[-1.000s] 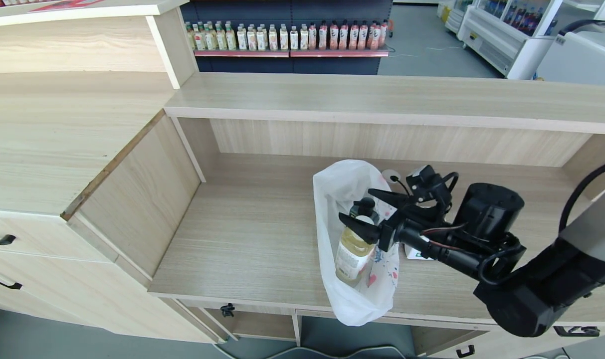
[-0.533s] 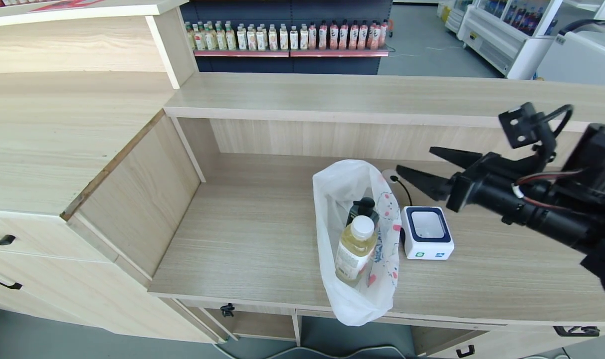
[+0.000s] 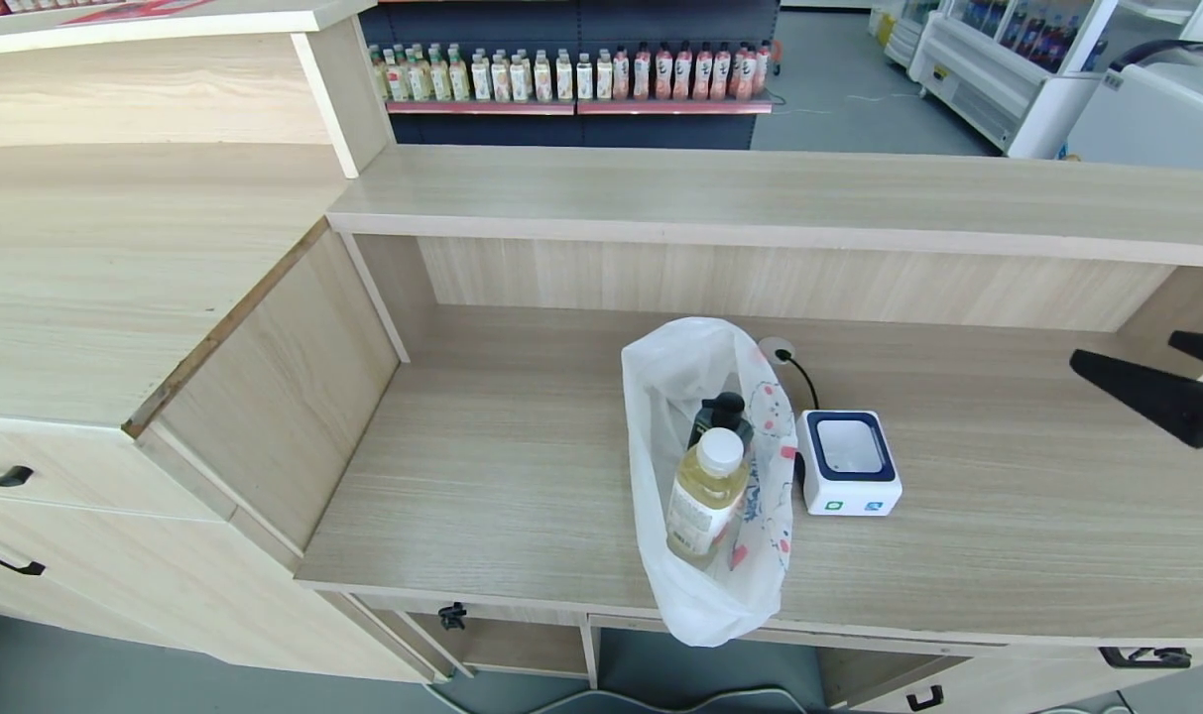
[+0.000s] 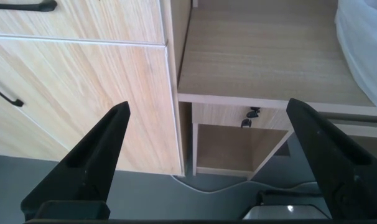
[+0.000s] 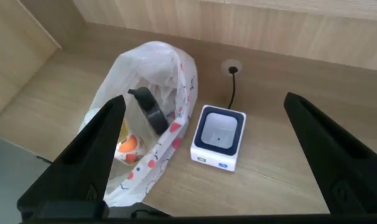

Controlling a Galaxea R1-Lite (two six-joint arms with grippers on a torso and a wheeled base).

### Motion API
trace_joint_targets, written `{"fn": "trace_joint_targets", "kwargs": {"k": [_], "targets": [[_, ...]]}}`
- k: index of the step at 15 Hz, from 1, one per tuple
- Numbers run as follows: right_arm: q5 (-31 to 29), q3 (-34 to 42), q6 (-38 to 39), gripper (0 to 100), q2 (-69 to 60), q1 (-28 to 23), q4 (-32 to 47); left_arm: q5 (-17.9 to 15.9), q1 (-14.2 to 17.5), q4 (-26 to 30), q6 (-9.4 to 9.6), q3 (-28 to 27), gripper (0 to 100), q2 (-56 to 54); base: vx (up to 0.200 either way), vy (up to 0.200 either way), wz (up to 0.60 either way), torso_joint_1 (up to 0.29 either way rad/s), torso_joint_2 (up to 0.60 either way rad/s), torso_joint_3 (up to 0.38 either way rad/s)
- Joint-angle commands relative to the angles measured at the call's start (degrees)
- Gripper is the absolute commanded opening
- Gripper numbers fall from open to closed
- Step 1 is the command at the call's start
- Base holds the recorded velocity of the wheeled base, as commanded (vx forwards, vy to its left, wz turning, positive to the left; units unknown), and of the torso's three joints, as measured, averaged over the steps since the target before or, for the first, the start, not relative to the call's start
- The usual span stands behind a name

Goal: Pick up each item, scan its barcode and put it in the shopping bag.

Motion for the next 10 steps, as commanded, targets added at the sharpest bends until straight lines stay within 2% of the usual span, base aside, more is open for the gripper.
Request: {"fn": "trace_joint_targets", "kwargs": {"k": [1, 2, 4, 5, 7, 10], "targets": [[-1.0, 9.2, -0.3, 100, -12.4, -1.3, 1.7, 0.0, 0.0, 0.0, -0.01, 0.0, 100, 0.0, 0.000, 0.000, 0.00, 0.000, 0.00, 0.000], [-1.3, 18.2, -0.6, 100, -21.0, -1.9, 2.5, 0.0, 0.0, 0.0, -0.01, 0.0, 100, 0.0, 0.000, 0.000, 0.00, 0.000, 0.00, 0.000], [-6.8, 26.1, -1.1, 100, -31.6, -2.6, 4.0, 0.0, 0.0, 0.0, -0.01, 0.0, 100, 0.0, 0.000, 0.000, 0.00, 0.000, 0.00, 0.000], [-8.9, 30.5, -4.4, 100, -38.2, -2.7, 5.7, 0.0, 0.0, 0.0, -0.01, 0.0, 100, 0.0, 0.000, 0.000, 0.00, 0.000, 0.00, 0.000], [-11.1, 32.9, -4.5, 100, -44.3, -2.7, 9.3, 0.0, 0.0, 0.0, -0.01, 0.0, 100, 0.0, 0.000, 0.000, 0.00, 0.000, 0.00, 0.000], [-11.1, 32.9, -1.5, 100, -51.6, -1.7, 15.9, 0.0, 0.0, 0.0, -0.01, 0.0, 100, 0.0, 0.000, 0.000, 0.00, 0.000, 0.00, 0.000]]}}
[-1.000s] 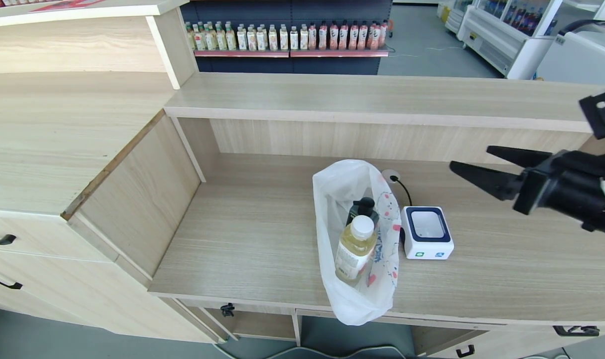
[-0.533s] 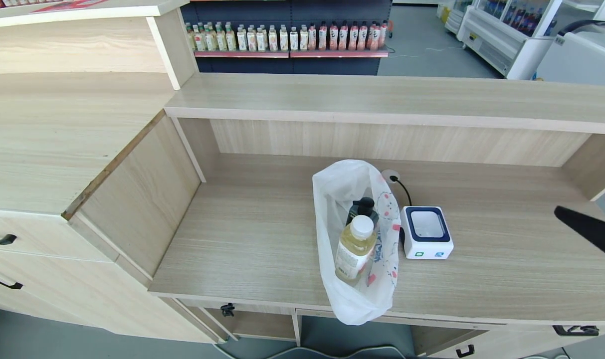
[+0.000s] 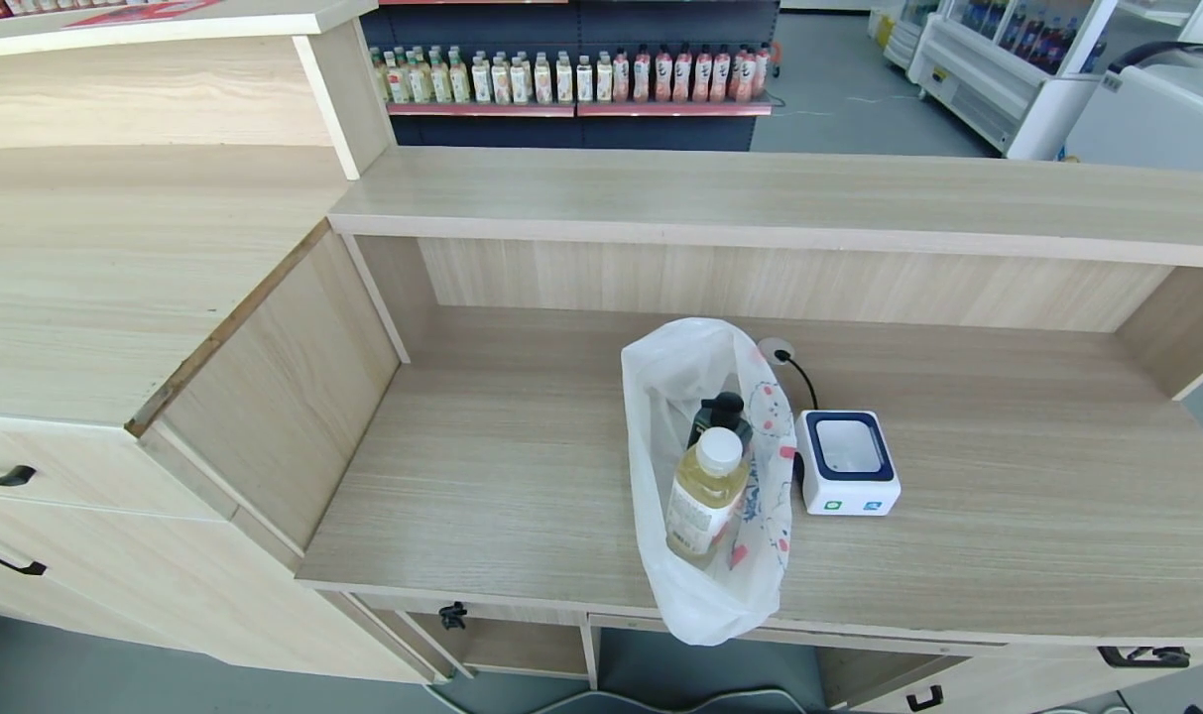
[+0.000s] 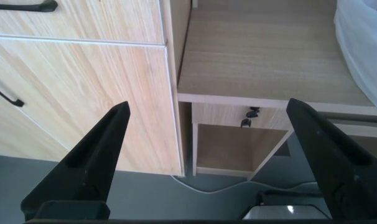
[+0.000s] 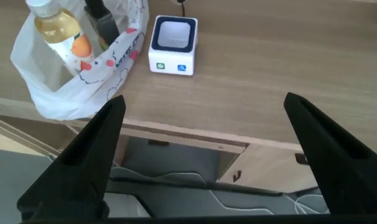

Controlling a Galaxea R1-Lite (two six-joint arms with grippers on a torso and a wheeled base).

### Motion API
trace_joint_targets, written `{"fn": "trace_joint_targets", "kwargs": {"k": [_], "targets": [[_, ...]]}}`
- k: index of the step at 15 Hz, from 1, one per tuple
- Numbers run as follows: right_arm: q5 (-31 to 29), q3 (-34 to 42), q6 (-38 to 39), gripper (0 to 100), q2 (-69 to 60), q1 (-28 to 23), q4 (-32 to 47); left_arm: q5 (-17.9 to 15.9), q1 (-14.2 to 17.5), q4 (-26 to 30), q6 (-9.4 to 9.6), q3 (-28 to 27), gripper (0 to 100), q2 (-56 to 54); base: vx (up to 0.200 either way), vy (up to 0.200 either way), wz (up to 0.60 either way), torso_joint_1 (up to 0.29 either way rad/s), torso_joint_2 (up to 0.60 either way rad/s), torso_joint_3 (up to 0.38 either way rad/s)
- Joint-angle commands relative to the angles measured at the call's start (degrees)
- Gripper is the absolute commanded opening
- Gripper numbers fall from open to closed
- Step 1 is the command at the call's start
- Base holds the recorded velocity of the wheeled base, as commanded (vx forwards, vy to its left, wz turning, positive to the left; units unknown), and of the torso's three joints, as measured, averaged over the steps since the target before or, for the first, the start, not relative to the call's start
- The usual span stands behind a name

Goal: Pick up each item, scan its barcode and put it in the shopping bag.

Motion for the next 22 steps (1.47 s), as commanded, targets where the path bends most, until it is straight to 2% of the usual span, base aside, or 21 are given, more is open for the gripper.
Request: {"fn": "trace_joint_targets", "kwargs": {"k": [1, 4, 7, 15, 16, 18, 21, 22], "targets": [[-0.4, 1.3, 2.9, 100, -12.2, 0.7, 7.3, 0.0, 0.1, 0.0, -0.01, 0.0, 100, 0.0, 0.000, 0.000, 0.00, 0.000, 0.00, 0.000], [0.0, -0.9, 4.5, 100, -15.5, 1.8, 10.6, 0.0, 0.1, 0.0, -0.01, 0.0, 100, 0.0, 0.000, 0.000, 0.00, 0.000, 0.00, 0.000], [4.1, -1.8, 7.2, 100, -15.5, 1.9, 10.7, 0.0, 0.1, 0.0, -0.01, 0.0, 100, 0.0, 0.000, 0.000, 0.00, 0.000, 0.00, 0.000], [2.5, 0.1, 4.8, 100, -15.4, 1.9, 10.6, 0.0, 0.1, 0.0, -0.01, 0.0, 100, 0.0, 0.000, 0.000, 0.00, 0.000, 0.00, 0.000], [1.4, 0.0, 4.3, 100, -15.4, 1.8, 10.6, 0.0, 0.1, 0.0, -0.01, 0.0, 100, 0.0, 0.000, 0.000, 0.00, 0.000, 0.00, 0.000], [-5.9, -0.1, 0.7, 100, -15.4, 1.8, 10.7, 0.0, 0.1, 0.0, -0.01, 0.0, 100, 0.0, 0.000, 0.000, 0.00, 0.000, 0.00, 0.000], [-11.0, -0.1, -2.8, 100, -15.4, 1.8, 10.7, 0.0, 0.1, 0.0, -0.01, 0.0, 100, 0.0, 0.000, 0.000, 0.00, 0.000, 0.00, 0.000], [-11.0, -0.1, -2.1, 100, -15.4, 1.8, 10.7, 0.0, 0.0, 0.0, -0.01, 0.0, 100, 0.0, 0.000, 0.000, 0.00, 0.000, 0.00, 0.000]]}}
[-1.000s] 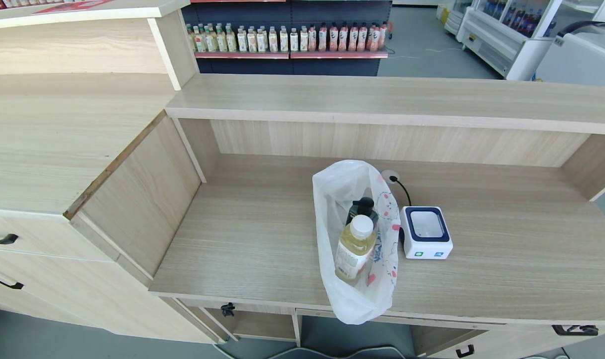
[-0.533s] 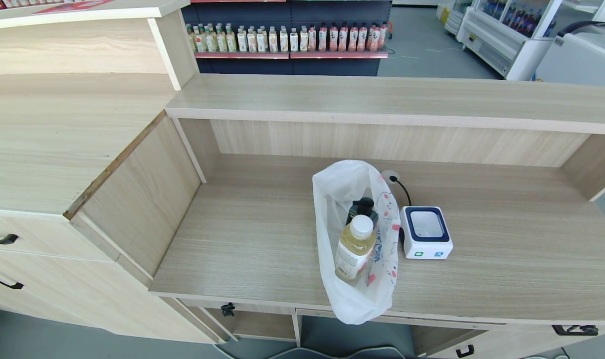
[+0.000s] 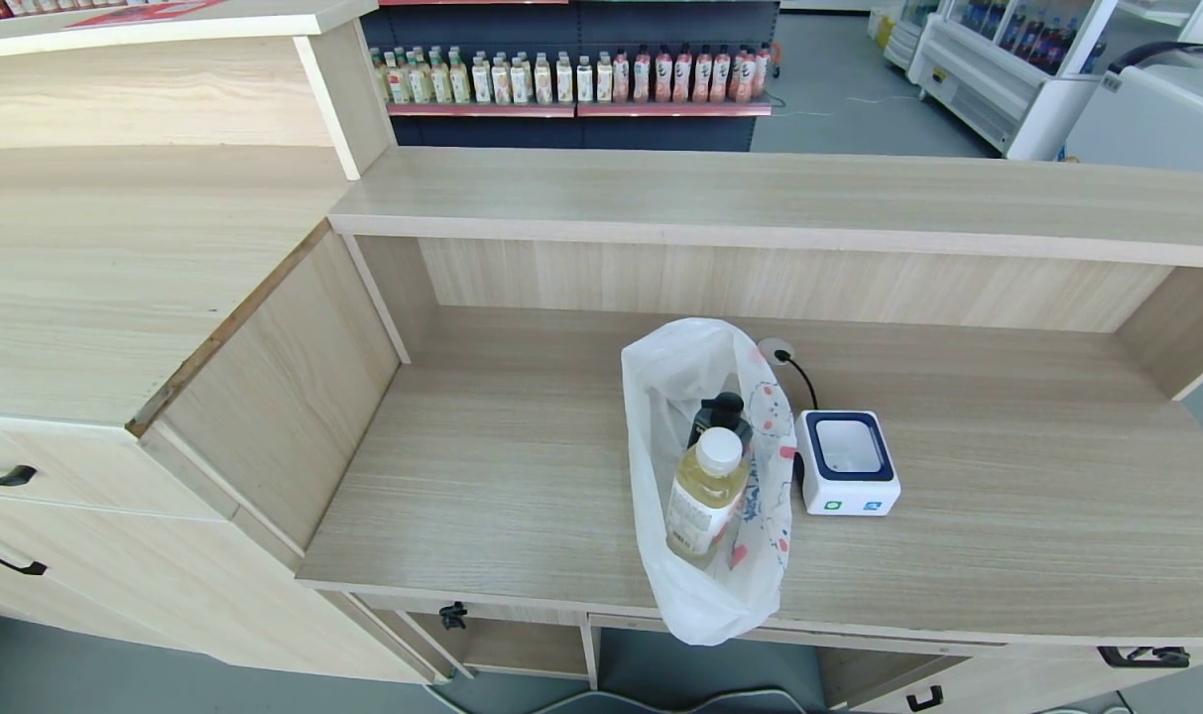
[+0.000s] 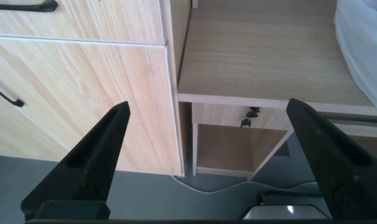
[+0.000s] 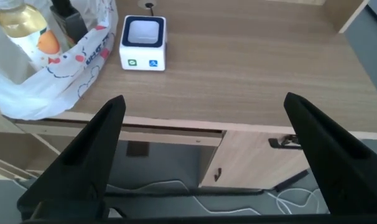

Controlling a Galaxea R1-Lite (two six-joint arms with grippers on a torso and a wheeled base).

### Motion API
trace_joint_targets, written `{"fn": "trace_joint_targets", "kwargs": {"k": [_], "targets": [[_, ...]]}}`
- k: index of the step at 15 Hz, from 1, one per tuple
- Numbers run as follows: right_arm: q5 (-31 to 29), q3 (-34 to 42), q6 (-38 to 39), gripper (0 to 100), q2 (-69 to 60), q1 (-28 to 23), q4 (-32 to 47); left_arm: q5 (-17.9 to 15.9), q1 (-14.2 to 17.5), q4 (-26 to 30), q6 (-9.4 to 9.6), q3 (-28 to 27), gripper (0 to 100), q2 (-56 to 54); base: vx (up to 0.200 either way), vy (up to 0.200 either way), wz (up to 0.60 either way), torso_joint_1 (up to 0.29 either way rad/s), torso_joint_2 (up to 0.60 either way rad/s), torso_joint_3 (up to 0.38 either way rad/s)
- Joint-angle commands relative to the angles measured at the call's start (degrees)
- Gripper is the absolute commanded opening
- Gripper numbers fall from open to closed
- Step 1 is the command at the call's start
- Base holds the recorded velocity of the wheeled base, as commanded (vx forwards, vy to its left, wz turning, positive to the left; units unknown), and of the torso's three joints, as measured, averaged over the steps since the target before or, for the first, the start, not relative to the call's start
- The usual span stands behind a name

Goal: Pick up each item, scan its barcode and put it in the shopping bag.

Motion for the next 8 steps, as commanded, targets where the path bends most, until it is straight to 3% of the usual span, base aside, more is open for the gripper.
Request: {"fn": "trace_joint_targets", "kwargs": {"k": [1, 4, 8], "targets": [[-0.5, 0.0, 1.9, 100, 0.2, 0.0, 0.0, 0.0, 0.0, 0.0, 0.02, 0.0, 100, 0.0, 0.000, 0.000, 0.00, 0.000, 0.00, 0.000], [-1.2, 0.0, 1.9, 100, 0.2, 0.0, 0.0, 0.1, 0.0, 0.0, 0.02, 0.0, 100, 0.0, 0.000, 0.000, 0.00, 0.000, 0.00, 0.000], [0.8, 0.3, 7.9, 100, 0.2, 0.0, -0.4, 0.0, 0.0, 0.0, 0.02, 0.0, 100, 0.0, 0.000, 0.000, 0.00, 0.000, 0.00, 0.000]]}}
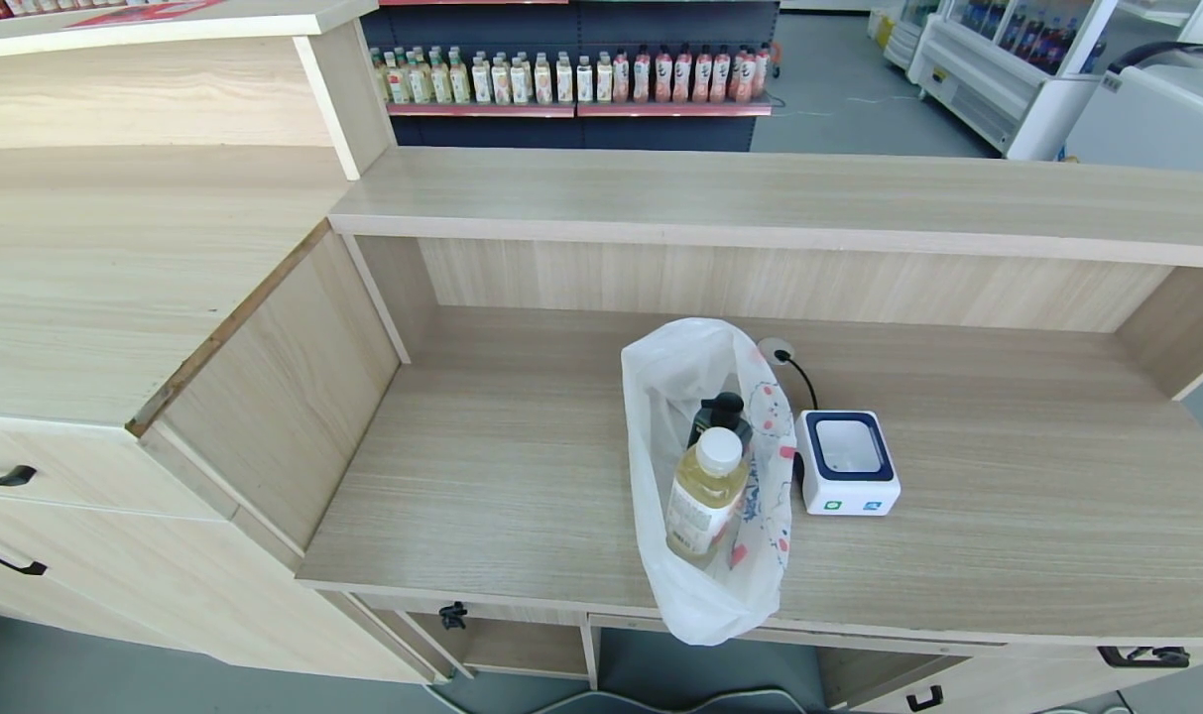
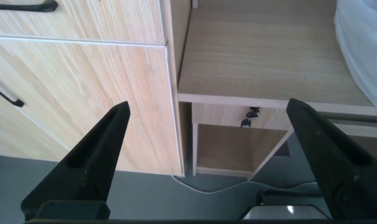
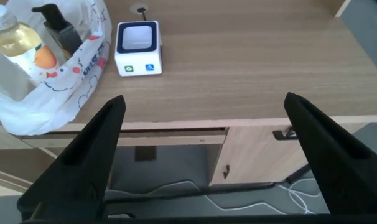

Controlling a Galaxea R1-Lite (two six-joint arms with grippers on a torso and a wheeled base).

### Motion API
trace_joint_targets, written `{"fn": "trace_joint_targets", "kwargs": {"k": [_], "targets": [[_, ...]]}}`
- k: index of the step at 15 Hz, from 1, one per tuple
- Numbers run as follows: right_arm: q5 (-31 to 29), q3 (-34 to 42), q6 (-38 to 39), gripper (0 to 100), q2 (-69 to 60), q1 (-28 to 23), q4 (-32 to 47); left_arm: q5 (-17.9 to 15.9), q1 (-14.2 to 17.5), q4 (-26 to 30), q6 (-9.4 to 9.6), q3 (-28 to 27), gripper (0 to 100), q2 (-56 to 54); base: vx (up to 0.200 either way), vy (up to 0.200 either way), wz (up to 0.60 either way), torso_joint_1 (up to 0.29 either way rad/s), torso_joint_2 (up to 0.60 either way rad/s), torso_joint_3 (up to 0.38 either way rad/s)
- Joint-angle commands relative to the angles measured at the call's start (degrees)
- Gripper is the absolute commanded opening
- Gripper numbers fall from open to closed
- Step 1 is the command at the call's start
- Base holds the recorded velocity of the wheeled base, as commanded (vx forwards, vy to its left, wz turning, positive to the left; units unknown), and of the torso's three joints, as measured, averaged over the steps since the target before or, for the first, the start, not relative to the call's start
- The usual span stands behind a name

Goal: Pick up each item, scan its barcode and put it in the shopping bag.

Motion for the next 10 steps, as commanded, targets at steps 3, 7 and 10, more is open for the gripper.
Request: {"fn": "trace_joint_targets", "kwargs": {"k": [3, 7, 10], "targets": [[0.1, 0.4, -0.9, 100, 0.1, 0.0, -0.4, 0.0, 0.0, 0.0, -0.01, 0.0, 100, 0.0, 0.000, 0.000, 0.00, 0.000, 0.00, 0.000], [5.9, 1.1, 1.1, 100, 0.1, 0.0, -4.1, 0.0, 0.0, 0.0, -0.01, 0.0, 100, 0.0, 0.000, 0.000, 0.00, 0.000, 0.00, 0.000], [5.0, 1.1, -1.3, 100, 0.2, 0.0, -2.5, 0.0, 0.0, 0.0, -0.01, 0.0, 100, 0.0, 0.000, 0.000, 0.00, 0.000, 0.00, 0.000]]}}
